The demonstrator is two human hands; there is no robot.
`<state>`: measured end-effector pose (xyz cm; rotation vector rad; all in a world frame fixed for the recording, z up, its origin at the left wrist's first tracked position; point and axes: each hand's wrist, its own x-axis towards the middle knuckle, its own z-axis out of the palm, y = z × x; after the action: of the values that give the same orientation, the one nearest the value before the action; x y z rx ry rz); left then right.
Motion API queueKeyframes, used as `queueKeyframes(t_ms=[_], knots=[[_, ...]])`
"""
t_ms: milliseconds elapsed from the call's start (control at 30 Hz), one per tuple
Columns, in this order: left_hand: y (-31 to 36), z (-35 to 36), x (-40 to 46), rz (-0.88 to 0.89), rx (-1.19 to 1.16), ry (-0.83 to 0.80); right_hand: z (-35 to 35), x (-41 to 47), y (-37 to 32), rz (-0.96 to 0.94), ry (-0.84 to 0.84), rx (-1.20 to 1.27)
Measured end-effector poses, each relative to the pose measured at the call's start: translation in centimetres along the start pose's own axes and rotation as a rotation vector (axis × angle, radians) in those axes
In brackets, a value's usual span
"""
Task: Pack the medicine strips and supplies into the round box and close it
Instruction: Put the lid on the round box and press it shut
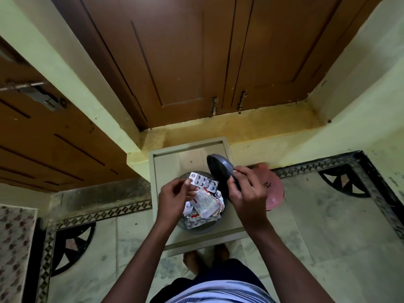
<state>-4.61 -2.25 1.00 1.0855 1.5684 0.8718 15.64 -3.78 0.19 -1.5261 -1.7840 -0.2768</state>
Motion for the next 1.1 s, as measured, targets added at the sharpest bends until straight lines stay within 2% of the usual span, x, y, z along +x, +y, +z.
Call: queueKeyframes(t_ms=[100,167,267,367,500,600,667,767,833,1000,1100], knots=[[2.9,2.3,0.4,-0.233,-0.384,-0.186,-0.2,-0.2,-0.1,-0.031,-0.032,0.074],[4.3,3.3,0.7,-0.299,-0.496,-0.251,-0.5,-0.5,-1.0,-0.069,-0.06,0.162],[5.0,3.8,1.0,-0.289,-0.454,-0.208,-0.9,-1.0,-2.1,-0.126,-0.117,0.233],[4.6,3.4,1.4,-0.336,-0.386,-0.155,-1.0,-1.7,-1.9,-0.106,-0.145,0.264],[3.5,1.3,2.0,-0.412,-0.403,-0.151,-0.4,-2.1,-0.1,0.233,-0.128,0.298],[2.7,-0.8,1.9,-0.443,-0.458,-0.203,0.6,-1.6,1.5,0.505,-0.275,0.212],[2.1,-1.8,1.7,-0.443,-0.513,-0.244,1.0,-1.7,2.1,0.65,-0.398,0.332],[1.1,-2.9,1.2,-0.403,-0.542,-0.267,1.5,-2.3,2.3,0.793,-0.47,0.498],[0.2,-3.0,0.9,-0.302,-0.377,-0.217,1.6,-3.0,1.9,0.801,-0.492,0.455],[-3.1,-2.4,0.9,-0.029,0.226,0.086,2.2,-4.7,-0.3,0.69,-0.566,0.384],[-4.7,-1.8,1.2,-0.009,0.475,0.176,3.0,-5.3,-1.1,0.675,-0.63,0.294]])
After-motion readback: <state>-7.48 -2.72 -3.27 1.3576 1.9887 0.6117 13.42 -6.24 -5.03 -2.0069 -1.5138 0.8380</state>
